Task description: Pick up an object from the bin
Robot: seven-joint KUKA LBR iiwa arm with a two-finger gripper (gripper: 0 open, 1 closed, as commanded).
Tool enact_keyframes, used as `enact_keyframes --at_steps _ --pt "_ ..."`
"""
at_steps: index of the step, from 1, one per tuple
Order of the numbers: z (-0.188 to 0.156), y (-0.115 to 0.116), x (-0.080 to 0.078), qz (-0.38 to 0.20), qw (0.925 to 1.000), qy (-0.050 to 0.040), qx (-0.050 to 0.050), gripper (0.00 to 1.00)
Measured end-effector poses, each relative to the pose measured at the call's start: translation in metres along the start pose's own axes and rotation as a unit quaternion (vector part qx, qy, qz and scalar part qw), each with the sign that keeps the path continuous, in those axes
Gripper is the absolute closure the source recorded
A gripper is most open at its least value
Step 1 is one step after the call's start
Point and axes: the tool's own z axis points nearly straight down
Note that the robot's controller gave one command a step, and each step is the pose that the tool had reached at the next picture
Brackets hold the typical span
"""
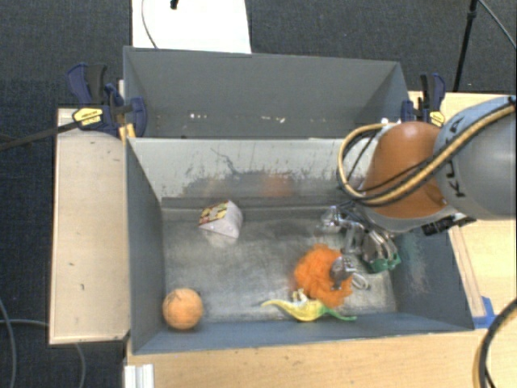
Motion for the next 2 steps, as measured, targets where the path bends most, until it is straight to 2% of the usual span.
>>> enact_keyframes --at_steps 1,2 --pt "-0.025 0.037 0.026 0.078 0.9970 -0.0014 -0.001 0.00" --pt "0.013 0.056 0.031 0.023 0.9997 -0.0061 -0.001 0.00"
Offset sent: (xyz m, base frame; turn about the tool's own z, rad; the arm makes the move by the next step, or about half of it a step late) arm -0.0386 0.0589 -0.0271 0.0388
